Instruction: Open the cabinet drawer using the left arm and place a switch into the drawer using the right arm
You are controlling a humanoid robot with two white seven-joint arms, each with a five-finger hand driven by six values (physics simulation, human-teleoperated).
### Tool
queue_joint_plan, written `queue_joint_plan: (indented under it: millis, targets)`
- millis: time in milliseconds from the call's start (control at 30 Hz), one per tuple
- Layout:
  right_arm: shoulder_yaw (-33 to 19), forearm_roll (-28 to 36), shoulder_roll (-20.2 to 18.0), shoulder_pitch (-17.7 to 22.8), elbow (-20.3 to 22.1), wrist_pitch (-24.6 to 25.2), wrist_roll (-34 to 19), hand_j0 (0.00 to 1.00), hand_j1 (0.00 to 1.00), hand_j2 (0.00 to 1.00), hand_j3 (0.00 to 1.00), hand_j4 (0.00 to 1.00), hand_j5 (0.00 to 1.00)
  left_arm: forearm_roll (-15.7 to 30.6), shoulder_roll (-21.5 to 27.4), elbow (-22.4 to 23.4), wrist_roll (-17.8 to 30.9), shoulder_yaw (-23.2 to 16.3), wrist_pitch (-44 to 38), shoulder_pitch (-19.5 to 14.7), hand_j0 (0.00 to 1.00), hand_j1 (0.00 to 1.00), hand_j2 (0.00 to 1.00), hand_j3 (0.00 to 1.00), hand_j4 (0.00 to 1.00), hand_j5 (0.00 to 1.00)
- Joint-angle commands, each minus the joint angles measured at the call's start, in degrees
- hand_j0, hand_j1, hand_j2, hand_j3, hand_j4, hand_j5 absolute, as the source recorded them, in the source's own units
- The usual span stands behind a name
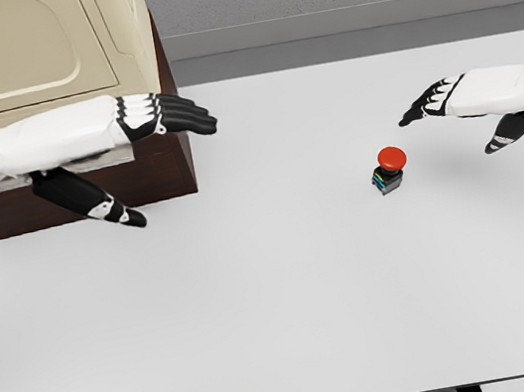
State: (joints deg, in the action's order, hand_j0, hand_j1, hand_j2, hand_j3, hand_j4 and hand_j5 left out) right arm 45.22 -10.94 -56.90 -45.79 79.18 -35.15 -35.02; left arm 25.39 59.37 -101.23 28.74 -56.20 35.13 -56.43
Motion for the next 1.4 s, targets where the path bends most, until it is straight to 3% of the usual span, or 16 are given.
queue_joint_plan:
  millis: [0, 267, 300, 333, 400, 467, 567, 633, 733, 833, 933, 1033, 1133, 1167, 1367]
  targets:
    - [-0.04, 0.3, -0.06, 0.0, 0.01, 0.15, 0.02, 1.0, 1.0, 1.0, 1.0, 1.0, 1.0, 2.65, 0.4, -0.02, 1.23, -0.22, -0.13, 0.0, 1.0, 1.0, 1.0, 1.0, 1.0, 1.0]
    - [0.13, 0.48, 1.17, -0.09, 0.09, 0.15, 0.02, 1.0, 1.0, 1.0, 1.0, 1.0, 1.0, 2.65, 3.39, -0.02, 0.79, -0.93, -0.13, -1.67, 1.0, 1.0, 1.0, 1.0, 1.0, 1.0]
    - [0.13, 0.39, 1.26, -0.09, 0.01, 0.15, 0.02, 1.0, 1.0, 1.0, 1.0, 1.0, 1.0, 2.83, 3.83, -0.02, 0.79, -0.84, -2.94, -2.9, 1.0, 1.0, 1.0, 1.0, 1.0, 1.0]
    - [-0.04, 0.31, 1.7, -0.17, 0.01, 0.15, 0.02, 1.0, 1.0, 1.0, 1.0, 1.0, 1.0, 3.09, 3.91, -0.02, 1.32, -0.84, -10.77, -3.6, 1.0, 1.0, 1.0, 1.0, 1.0, 1.0]
    - [-0.04, 0.3, 3.46, -0.09, -0.7, 0.15, 0.02, 1.0, 1.0, 1.0, 1.0, 1.0, 1.0, 3.09, 4.53, -0.02, 1.75, -0.93, -13.16, -3.69, 1.0, 1.0, 1.0, 1.0, 1.0, 1.0]
    - [-0.04, 0.13, 5.65, 0.0, -0.96, 0.15, 0.02, 1.0, 1.0, 1.0, 1.0, 1.0, 1.0, 3.09, 4.44, -0.02, 5.71, -0.84, -14.03, -3.6, 1.0, 1.0, 1.0, 1.0, 1.0, 1.0]
    - [0.05, -1.71, 8.03, 0.53, -0.96, 0.15, 0.02, 1.0, 1.0, 1.0, 1.0, 1.0, 1.0, 3.27, 5.06, -0.02, 6.26, 0.13, -25.55, -3.95, 1.0, 1.0, 1.0, 1.0, 1.0, 1.0]
    - [0.05, -3.56, 10.05, 1.32, -1.57, 0.15, 0.02, 1.0, 1.0, 1.0, 1.0, 1.0, 1.0, 9.06, 8.83, -0.02, 6.26, 0.04, -25.73, -5.36, 1.0, 1.0, 1.0, 1.0, 1.0, 1.0]
    - [0.4, -3.65, 10.31, 1.76, -2.19, 0.15, 0.02, 1.0, 1.0, 1.0, 1.0, 1.0, 1.0, 10.38, 10.24, -0.02, 6.26, 0.13, -24.94, -5.19, 1.0, 1.0, 1.0, 1.0, 1.0, 1.0]
    - [0.4, -3.74, 11.02, 1.76, -3.33, 0.15, 0.02, 1.0, 1.0, 1.0, 1.0, 1.0, 1.0, 15.31, 10.24, -0.02, 6.26, -0.05, -24.85, -5.1, 1.0, 1.0, 1.0, 1.0, 1.0, 1.0]
    - [0.4, -5.14, 11.81, 1.76, -5.18, 0.15, 0.02, 0.97, 0.97, 0.97, 0.97, 0.97, 0.97, 17.24, 9.98, -0.02, 6.26, -0.22, -25.9, -3.52, 1.0, 1.0, 1.0, 1.0, 1.0, 1.0]
    - [0.4, -5.23, 12.16, 1.76, -5.44, 0.15, 0.02, 0.89, 0.89, 0.89, 0.89, 0.89, 0.89, 17.15, 10.24, 0.07, 6.26, -0.05, -31.96, -3.25, 1.0, 1.0, 1.0, 1.0, 1.0, 1.0]
    - [0.49, -5.23, 12.25, 1.76, -5.36, 0.15, 0.02, 0.85, 0.85, 0.85, 0.85, 0.85, 0.85, 16.54, 10.86, 0.16, 6.26, -0.05, -32.67, -2.37, 1.0, 1.0, 1.0, 1.0, 1.0, 1.0]
    - [0.49, -5.23, 12.25, 1.76, -5.36, 0.15, 0.02, 0.83, 0.83, 0.83, 0.83, 0.83, 0.83, 16.45, 12.26, 0.16, 6.26, 0.22, -32.67, -0.71, 1.0, 1.0, 1.0, 1.0, 1.0, 1.0]
    - [0.92, -5.23, 12.25, 1.85, -5.18, 0.15, 0.02, 0.72, 0.72, 0.72, 0.72, 0.72, 0.72, 13.46, 12.44, 0.16, 6.26, 1.09, -35.57, -0.35, 1.0, 1.0, 1.0, 1.0, 1.0, 1.0]
